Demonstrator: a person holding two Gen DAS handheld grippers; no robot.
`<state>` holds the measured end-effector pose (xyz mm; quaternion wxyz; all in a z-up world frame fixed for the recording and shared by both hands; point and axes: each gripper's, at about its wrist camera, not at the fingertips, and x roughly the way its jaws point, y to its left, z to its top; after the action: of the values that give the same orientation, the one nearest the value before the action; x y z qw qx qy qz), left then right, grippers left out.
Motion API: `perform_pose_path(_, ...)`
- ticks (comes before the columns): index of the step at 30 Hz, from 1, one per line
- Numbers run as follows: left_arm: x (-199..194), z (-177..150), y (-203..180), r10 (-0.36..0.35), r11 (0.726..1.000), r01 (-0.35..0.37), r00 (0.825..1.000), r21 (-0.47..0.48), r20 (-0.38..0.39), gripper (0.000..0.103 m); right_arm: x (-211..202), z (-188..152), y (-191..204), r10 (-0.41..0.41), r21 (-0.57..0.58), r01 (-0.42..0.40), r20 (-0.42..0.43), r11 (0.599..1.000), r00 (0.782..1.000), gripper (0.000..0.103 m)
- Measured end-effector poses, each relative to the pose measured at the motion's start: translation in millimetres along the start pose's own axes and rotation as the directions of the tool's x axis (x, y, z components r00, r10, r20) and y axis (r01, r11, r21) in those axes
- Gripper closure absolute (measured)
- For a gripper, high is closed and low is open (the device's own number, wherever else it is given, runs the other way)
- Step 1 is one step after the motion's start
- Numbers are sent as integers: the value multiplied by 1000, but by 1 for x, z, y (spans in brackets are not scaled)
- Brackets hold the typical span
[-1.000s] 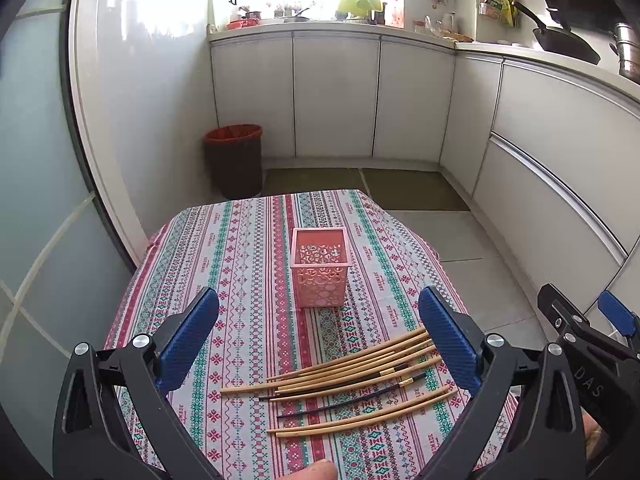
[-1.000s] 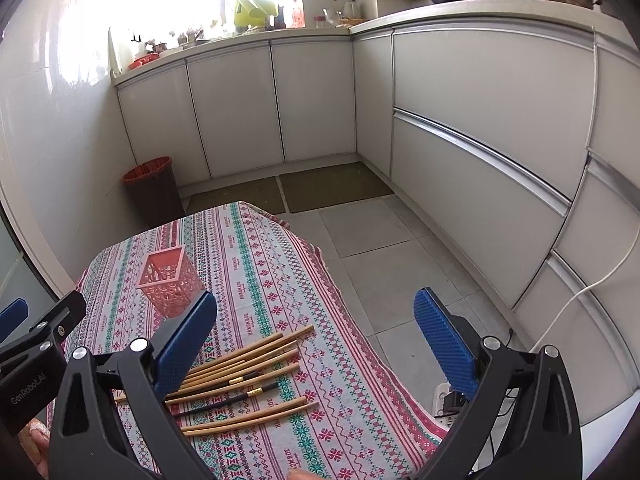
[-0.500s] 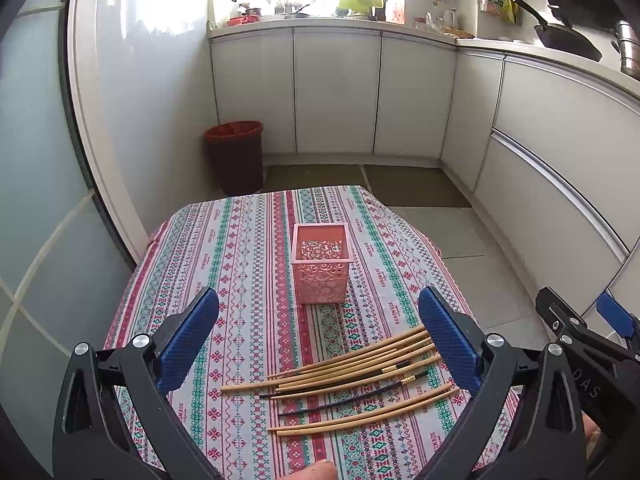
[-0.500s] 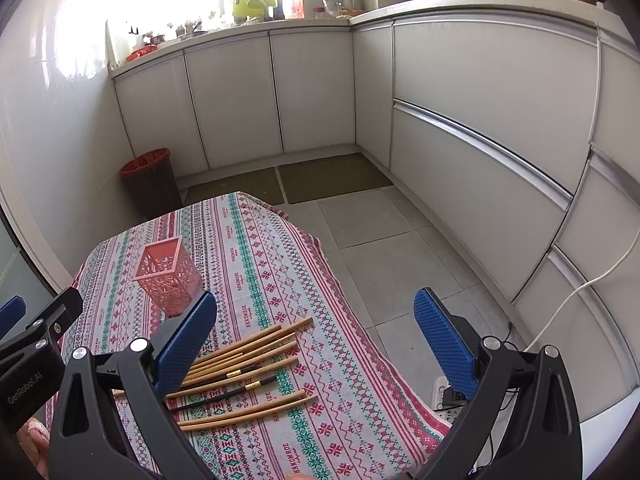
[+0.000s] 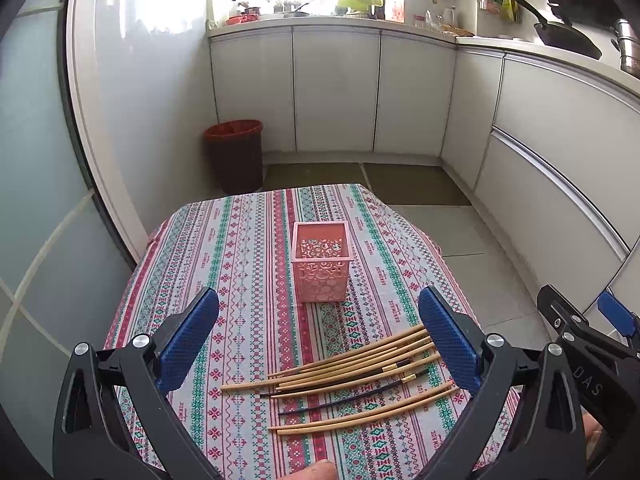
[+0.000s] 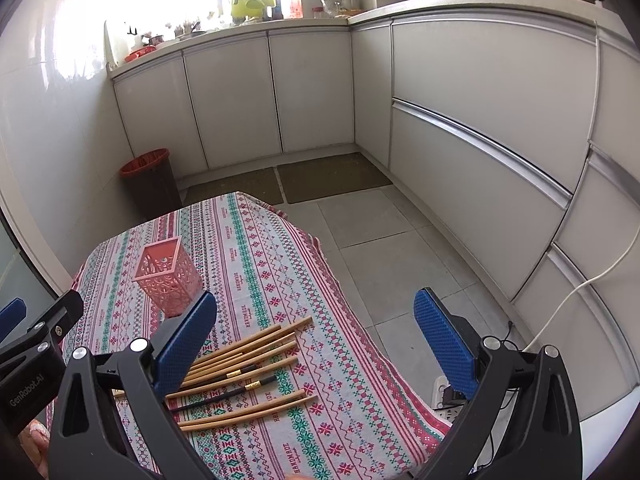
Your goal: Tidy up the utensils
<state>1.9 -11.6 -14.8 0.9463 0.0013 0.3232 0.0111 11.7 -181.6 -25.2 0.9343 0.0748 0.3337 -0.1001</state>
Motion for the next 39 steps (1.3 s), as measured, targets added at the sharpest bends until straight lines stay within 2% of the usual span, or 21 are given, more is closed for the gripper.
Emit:
perform_pose_path(22,0,-1,1,3,1000,-3,1000,0,1,7,0,0,-3,-7,12,7,5,1000,1000,7)
perform_pose_path(33,-5,6,0,-5,1000,5,1000,-6,28,7,-2,0,-8,-4,42,3,26,999,1000,7)
perform_pose_path(39,-2,11,-2,-50,999,50,998,1,41,7,-3,3,-13,-12,76,10,26,997,1000,7)
